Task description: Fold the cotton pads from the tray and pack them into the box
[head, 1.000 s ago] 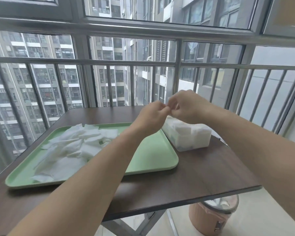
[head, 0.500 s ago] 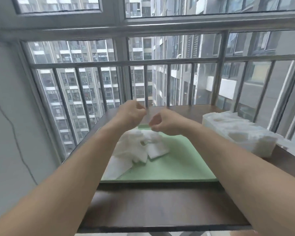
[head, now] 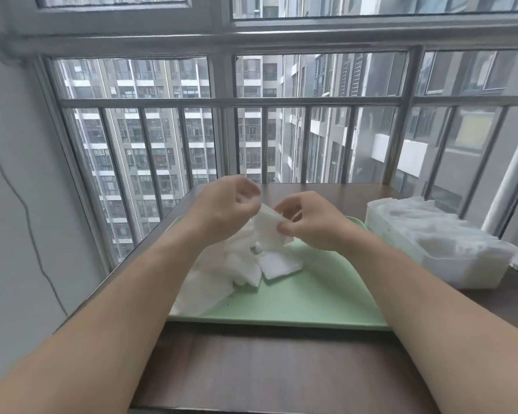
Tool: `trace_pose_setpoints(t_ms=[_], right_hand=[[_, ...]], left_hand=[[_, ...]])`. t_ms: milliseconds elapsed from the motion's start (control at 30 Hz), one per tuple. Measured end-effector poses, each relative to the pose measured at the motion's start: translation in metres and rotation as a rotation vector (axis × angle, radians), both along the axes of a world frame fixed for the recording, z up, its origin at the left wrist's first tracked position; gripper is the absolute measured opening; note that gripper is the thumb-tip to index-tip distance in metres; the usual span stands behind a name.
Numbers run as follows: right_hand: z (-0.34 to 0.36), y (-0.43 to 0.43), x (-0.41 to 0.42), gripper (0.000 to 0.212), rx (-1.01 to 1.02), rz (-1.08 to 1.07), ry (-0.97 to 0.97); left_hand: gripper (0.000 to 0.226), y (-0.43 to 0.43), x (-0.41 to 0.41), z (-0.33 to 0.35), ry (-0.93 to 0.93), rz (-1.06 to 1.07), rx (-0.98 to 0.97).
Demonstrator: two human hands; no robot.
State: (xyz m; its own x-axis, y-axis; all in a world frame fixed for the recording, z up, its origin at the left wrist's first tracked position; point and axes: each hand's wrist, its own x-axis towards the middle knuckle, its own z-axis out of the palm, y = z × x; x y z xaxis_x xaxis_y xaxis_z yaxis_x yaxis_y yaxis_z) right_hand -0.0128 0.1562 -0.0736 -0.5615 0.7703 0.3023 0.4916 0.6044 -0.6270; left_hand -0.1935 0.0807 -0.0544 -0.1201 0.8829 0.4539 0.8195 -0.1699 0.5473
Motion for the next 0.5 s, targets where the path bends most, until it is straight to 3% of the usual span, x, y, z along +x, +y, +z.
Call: trace_pose_setpoints(t_ms=[100,167,367,500], right_hand=[[0.006,-0.006,0.003,0.018,-0.124,0.036,0.16],[0.01,-0.01,0.005,0.013,-0.176,0.052,0.241],[0.01,-0.013,0.008,0.02,-0.369,0.134,0.403],[0.011,-0.013,0.01,0.028,-0.492,0.205,0.526]], left_hand=[[0.051,-0.006,0.004,-0.001,0.015,-0.124,-0.024],[0.057,-0.008,0.009,-0.002,0.009,-0.172,-0.029],[0.018,-0.004,0.017,-0.009,-0.202,-0.181,0.112],[0.014,-0.003,0.016,-0.008,-0.38,-0.16,0.12]])
